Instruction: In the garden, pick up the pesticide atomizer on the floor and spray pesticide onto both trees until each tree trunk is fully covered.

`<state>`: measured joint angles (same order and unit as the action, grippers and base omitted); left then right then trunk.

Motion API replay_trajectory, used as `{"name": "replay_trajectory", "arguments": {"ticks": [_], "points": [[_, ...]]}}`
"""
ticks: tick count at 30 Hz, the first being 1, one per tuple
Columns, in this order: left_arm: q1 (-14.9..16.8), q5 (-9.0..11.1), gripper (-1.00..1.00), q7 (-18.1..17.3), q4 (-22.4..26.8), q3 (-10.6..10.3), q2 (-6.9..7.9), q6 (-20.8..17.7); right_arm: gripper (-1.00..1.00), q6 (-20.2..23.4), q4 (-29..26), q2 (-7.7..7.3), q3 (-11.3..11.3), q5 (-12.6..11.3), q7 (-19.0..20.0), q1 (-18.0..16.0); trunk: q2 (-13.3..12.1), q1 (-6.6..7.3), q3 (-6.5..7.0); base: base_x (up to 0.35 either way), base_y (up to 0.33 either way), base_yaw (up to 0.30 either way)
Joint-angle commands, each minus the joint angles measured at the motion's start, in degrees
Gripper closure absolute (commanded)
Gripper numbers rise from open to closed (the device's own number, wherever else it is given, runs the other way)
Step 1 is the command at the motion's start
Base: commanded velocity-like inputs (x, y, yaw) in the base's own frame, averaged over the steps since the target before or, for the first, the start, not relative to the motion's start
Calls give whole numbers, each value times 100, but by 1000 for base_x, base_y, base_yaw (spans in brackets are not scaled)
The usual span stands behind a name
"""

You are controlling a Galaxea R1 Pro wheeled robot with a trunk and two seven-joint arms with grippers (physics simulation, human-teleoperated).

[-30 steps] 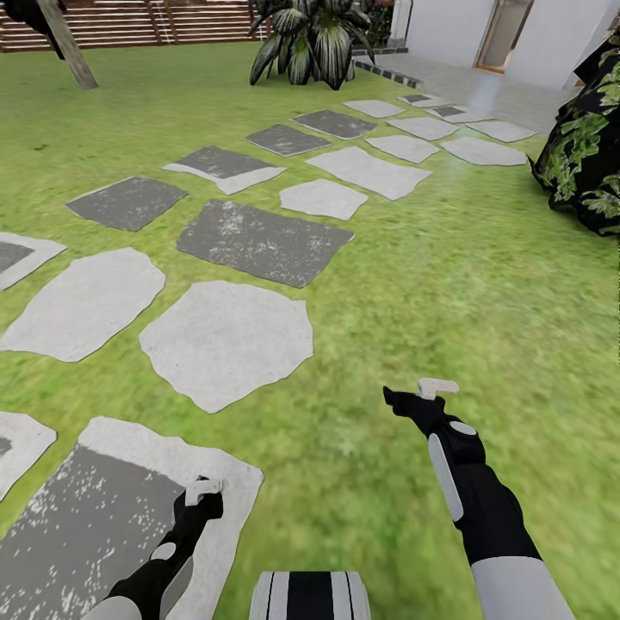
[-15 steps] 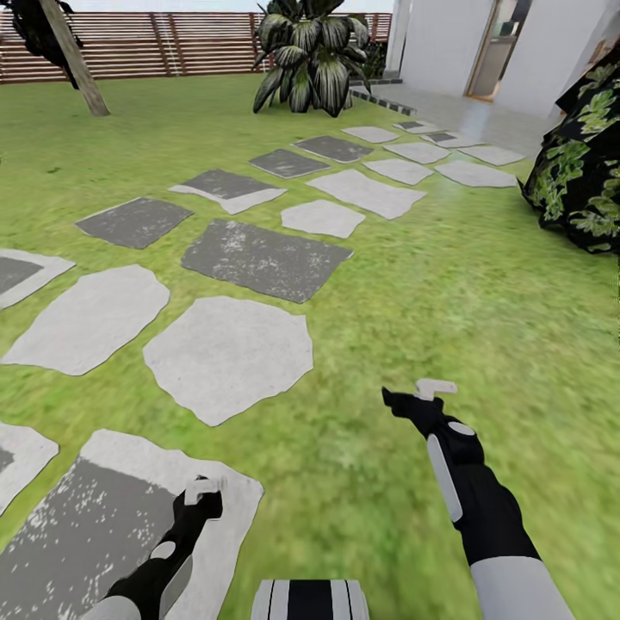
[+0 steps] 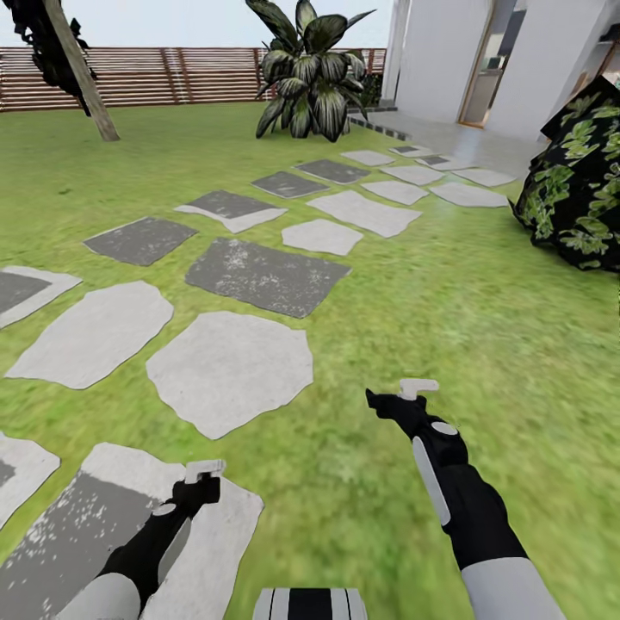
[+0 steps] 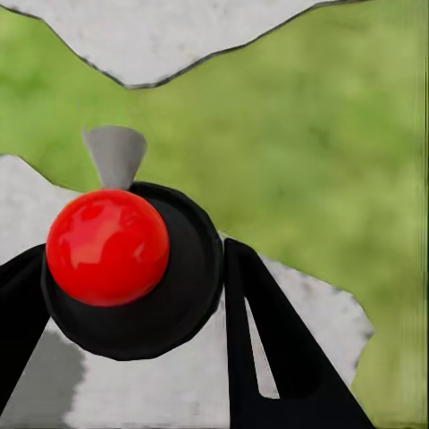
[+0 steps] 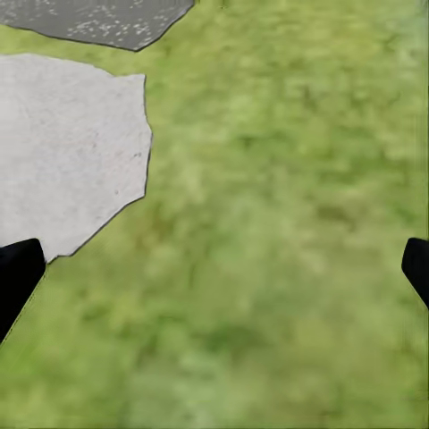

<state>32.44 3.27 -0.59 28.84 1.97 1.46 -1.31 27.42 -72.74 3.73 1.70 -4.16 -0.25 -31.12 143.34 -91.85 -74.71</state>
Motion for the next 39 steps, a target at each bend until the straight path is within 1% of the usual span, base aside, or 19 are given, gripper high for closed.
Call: {"name": "replay_trajectory", "arguments": {"ticks": [1, 7, 15, 19, 33, 39], "points": [[-53, -5, 100, -12, 638, -31, -14, -471, -100, -9, -195, 3, 37, 2, -1, 1, -2, 2, 27, 0, 0, 0], [-31, 5, 100, -4, 683, -2, -4, -500, -100, -9, -226, 5, 47, -5, -2, 10, -10, 18, 206, 0, 0, 0], [-61, -2, 100, -3, 685, -5, -6, -674, -100, -16, -238, 0, 47, 1, 7, 18, -331, 193, 420, 0, 0, 0], [-77, 4, 100, -3, 684, 9, -5, -699, -100, -18, -209, 1, 49, -3, 7, 18, -491, 281, 527, 0, 0, 0], [-89, 10, 100, -5, 694, 25, -12, -679, -100, -18, -188, -4, 45, 12, 7, 24, -491, 281, 649, 3, 0, 0], [-89, 31, 100, 12, 696, 31, 1, -663, -100, -18, -181, -4, 42, 19, 7, 25, -491, 281, 662, 218, 0, 0]]}}
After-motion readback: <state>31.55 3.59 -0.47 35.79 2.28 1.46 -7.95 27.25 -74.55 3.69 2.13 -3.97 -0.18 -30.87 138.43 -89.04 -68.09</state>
